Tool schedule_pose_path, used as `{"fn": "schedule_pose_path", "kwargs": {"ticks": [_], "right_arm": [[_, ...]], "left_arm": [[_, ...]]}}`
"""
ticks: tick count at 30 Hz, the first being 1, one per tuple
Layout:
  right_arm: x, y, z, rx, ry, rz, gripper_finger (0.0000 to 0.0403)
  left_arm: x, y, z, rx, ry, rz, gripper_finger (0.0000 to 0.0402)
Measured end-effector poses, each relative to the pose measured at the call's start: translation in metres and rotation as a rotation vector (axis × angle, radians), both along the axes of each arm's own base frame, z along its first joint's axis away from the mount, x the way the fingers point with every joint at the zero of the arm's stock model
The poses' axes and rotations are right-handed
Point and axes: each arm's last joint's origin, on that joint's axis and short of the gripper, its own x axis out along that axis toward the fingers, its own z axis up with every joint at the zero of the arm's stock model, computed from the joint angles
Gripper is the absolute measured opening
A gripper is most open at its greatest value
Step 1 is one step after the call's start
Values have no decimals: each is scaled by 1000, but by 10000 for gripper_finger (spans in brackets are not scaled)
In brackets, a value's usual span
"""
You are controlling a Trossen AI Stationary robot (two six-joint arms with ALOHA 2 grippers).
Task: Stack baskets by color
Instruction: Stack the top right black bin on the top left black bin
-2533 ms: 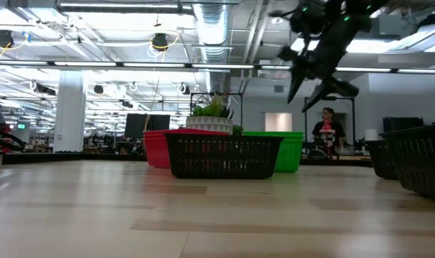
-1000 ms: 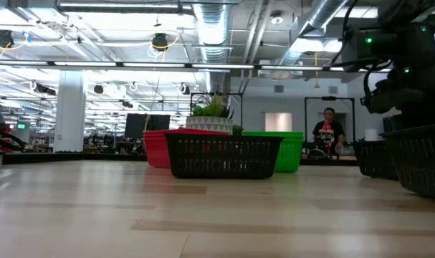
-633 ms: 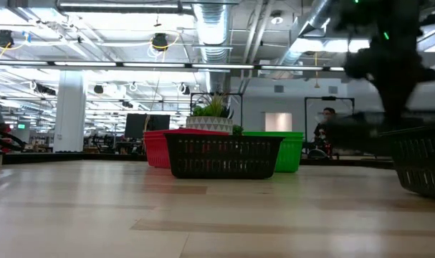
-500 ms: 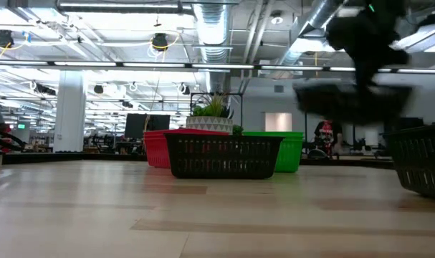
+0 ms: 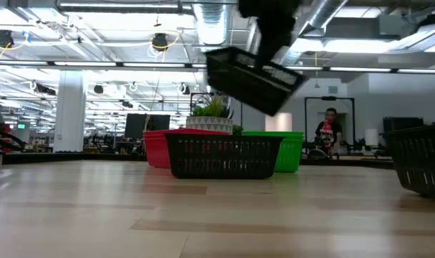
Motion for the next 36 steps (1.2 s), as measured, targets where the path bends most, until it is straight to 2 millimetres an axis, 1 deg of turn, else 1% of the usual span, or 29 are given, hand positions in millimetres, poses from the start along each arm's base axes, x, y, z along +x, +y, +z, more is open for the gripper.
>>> {"fn": "schedule_pose_path", "kwargs": {"ticks": [3,5,7,10,13,17,25,29,33,36], "right_arm": [[25,6,-1,-32,7,116,9],[37,8,-2,-44,10,181,9],[47,8,-5,-48,16,226,10],[59,9,-15,-36,50,286,11],[64,9,-26,-27,89,343,10],[67,10,-41,-24,167,398,13],[73,11,-54,-35,195,481,18],[73,13,-58,-46,219,537,37],[74,15,-63,-16,230,596,63],[75,15,-61,-18,217,625,81]], "left_arm": [[0,0,0,-5,-1,-12,285],[0,-1,0,-9,2,-21,285],[0,-1,0,-12,4,-30,285],[0,-1,-1,-14,14,-41,285],[-1,-1,-2,-17,25,-49,285],[-1,-1,-2,-25,23,-48,285],[-1,-1,-2,-25,26,-48,285],[-1,-1,-2,-24,26,-47,285],[-1,-1,-2,-23,27,-48,285],[-1,-1,-3,-23,28,-48,285]]}}
